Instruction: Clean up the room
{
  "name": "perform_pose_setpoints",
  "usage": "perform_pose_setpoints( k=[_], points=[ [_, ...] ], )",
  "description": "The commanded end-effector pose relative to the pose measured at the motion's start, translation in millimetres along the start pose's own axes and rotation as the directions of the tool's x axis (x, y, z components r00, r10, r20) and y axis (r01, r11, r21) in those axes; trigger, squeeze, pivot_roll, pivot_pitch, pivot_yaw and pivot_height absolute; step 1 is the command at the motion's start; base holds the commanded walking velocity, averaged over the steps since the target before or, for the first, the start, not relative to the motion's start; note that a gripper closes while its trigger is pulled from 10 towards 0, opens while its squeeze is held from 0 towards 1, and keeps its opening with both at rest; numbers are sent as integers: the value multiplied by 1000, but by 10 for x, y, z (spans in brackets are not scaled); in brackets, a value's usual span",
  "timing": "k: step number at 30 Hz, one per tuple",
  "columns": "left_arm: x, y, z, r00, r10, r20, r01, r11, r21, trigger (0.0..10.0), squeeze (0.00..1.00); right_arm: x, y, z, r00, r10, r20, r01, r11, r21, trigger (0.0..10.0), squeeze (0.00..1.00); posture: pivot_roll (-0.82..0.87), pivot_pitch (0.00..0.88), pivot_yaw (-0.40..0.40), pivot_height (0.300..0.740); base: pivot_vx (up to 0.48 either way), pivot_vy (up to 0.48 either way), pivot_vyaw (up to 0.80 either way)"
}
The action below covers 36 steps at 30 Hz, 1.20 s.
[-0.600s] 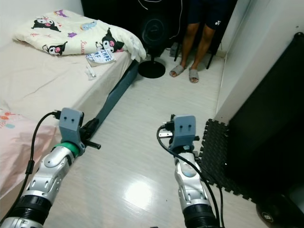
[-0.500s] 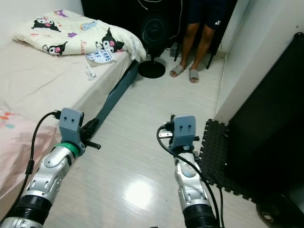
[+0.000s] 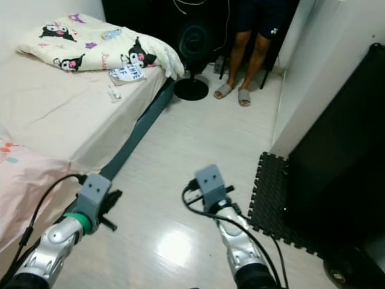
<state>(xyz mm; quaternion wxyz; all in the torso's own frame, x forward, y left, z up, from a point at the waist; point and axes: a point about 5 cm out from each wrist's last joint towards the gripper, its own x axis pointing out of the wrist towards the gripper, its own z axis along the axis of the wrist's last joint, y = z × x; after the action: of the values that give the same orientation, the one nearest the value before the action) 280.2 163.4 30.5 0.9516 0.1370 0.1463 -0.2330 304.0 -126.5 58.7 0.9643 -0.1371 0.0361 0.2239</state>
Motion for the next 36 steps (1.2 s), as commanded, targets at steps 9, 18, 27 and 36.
perform_pose_setpoints(
  k=[9,18,27,36],
  points=[
    [34,32,119,998,-21,55,22,1000,-17,10000,0,-17,-16,20,999,13,40,-19,989,143,10000,0,5,11,50,740,0,0,0],
    [233,113,505,978,125,167,-119,992,-49,10000,0,-44,-421,73,911,-412,25,391,881,265,10000,0,-5,12,58,740,0,0,0],
    [318,-30,583,982,16,187,-45,987,152,10000,0,-26,-168,169,990,-92,106,113,972,-205,10000,0,-29,4,72,740,0,0,0],
    [287,41,561,983,54,176,-49,998,-31,10000,0,46,-237,293,970,-189,153,173,979,111,10000,0,-14,0,66,740,0,0,0]
  ],
)
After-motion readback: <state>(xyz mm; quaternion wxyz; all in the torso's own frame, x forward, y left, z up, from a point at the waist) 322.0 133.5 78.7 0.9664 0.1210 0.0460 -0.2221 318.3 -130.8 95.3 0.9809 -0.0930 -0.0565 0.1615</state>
